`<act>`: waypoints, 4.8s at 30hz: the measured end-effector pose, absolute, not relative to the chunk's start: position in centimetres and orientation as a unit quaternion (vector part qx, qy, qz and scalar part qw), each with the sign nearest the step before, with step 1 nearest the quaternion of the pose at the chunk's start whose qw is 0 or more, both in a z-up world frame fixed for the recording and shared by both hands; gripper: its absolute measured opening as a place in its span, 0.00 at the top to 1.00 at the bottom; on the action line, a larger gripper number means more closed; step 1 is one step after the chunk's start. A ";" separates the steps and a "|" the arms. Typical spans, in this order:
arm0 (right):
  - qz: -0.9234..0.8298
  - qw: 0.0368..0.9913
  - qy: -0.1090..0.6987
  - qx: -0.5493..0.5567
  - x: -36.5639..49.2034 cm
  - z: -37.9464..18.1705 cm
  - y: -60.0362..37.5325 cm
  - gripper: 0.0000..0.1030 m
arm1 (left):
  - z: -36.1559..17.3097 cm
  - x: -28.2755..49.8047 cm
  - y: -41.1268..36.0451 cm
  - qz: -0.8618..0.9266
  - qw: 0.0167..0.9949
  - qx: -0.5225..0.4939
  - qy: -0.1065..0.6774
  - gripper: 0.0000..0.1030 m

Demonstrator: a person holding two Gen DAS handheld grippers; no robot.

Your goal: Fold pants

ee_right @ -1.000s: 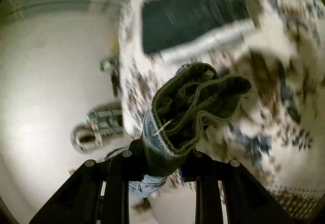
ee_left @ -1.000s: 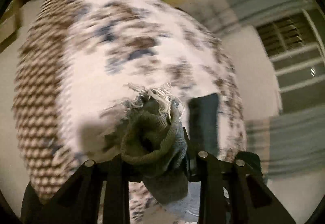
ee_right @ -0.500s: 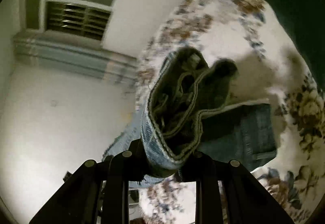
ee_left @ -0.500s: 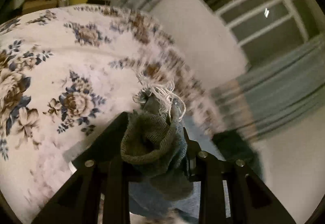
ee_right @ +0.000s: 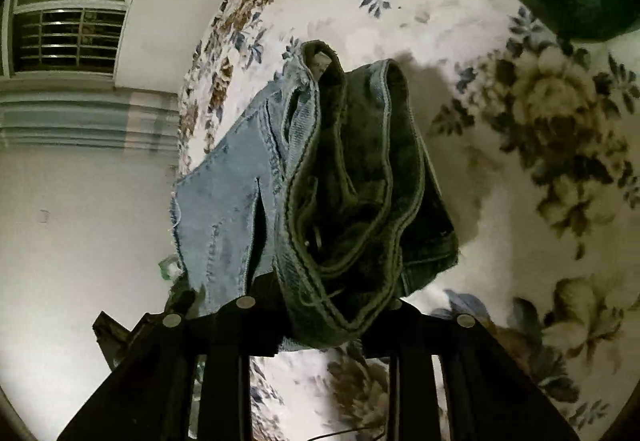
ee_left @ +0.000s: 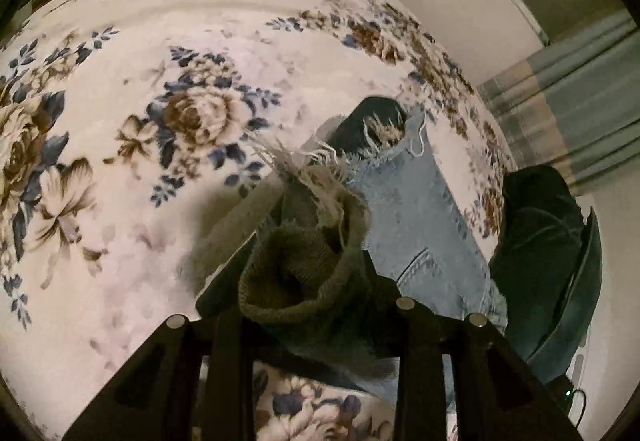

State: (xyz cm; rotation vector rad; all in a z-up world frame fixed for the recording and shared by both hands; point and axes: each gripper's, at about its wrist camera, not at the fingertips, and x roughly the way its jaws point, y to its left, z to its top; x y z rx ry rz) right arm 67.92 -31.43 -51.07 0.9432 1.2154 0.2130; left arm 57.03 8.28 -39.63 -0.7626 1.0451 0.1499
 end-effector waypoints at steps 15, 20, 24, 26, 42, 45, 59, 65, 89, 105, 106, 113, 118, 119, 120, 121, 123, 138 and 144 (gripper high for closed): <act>-0.023 0.846 0.529 0.068 60.1 -37.1 -26.6 0.00 | -29.3 51.3 2.5 0.117 0.856 -0.085 0.497 0.10; -0.043 0.869 0.490 0.045 55.1 -31.6 -25.6 0.00 | -24.9 47.2 1.0 0.098 0.871 -0.049 0.479 0.09; -0.043 0.889 0.455 0.038 50.5 -26.7 -25.3 0.00 | -21.1 43.6 0.0 0.094 0.885 -0.032 0.455 0.09; -0.038 0.896 0.440 0.038 47.4 -23.9 -25.2 0.00 | -18.9 41.1 -0.5 0.091 0.891 -0.026 0.444 0.09; -0.032 0.941 0.336 0.016 22.2 -7.5 -25.6 0.00 | -5.9 21.4 -3.1 0.073 0.928 -0.014 0.365 0.09; -0.033 0.945 0.325 0.020 18.7 -5.1 -25.7 0.00 | -4.4 19.3 -3.4 0.067 0.932 -0.010 0.357 0.09; -0.034 0.952 0.303 0.026 9.9 0.9 -24.2 0.00 | -0.1 12.8 -2.5 0.050 0.947 -0.003 0.317 0.00; -0.031 0.953 0.300 0.029 8.9 1.6 -23.5 0.00 | 0.4 12.1 -2.4 0.048 0.948 -0.001 0.316 0.00; -0.021 0.951 0.308 0.033 6.8 3.3 -22.2 0.00 | 1.1 10.5 -2.3 0.043 0.948 0.001 0.314 0.00; -0.020 0.952 0.305 0.035 5.8 3.5 -21.8 0.00 | 3.0 8.6 -3.6 0.021 0.952 0.001 0.306 0.00; -0.020 0.952 0.305 0.035 5.9 3.5 -21.9 0.00 | 3.1 8.6 -3.5 0.021 0.952 0.001 0.306 0.00; -0.022 0.952 0.303 0.034 5.4 3.7 -21.9 0.00 | 3.0 8.6 -3.5 0.020 0.952 0.001 0.305 0.00; -0.023 0.952 0.304 0.034 5.1 4.1 -21.9 0.00 | 3.0 8.5 -3.5 0.021 0.952 0.001 0.305 0.00; -0.022 0.952 0.304 0.034 5.1 3.9 -21.9 0.00 | 3.1 8.5 -3.6 0.021 0.953 0.001 0.304 0.00; -0.023 0.952 0.303 0.034 4.9 4.1 -21.8 0.00 | 3.0 8.6 -3.4 0.022 0.953 0.001 0.304 0.00; -0.024 0.952 0.303 0.034 5.0 4.0 -21.8 0.00 | 3.1 8.7 -3.4 0.022 0.952 0.000 0.305 0.00; -0.024 0.952 0.303 0.034 5.0 3.9 -21.9 0.00 | 3.0 8.6 -3.3 0.021 0.952 -0.002 0.305 0.00; -0.021 0.952 0.302 0.035 5.3 5.1 -21.8 0.00 | 3.0 8.4 -3.4 0.028 0.954 0.000 0.299 0.00; -0.023 0.952 0.302 0.036 5.1 4.9 -21.7 0.00 | 3.0 8.4 -3.4 0.029 0.954 0.000 0.299 0.00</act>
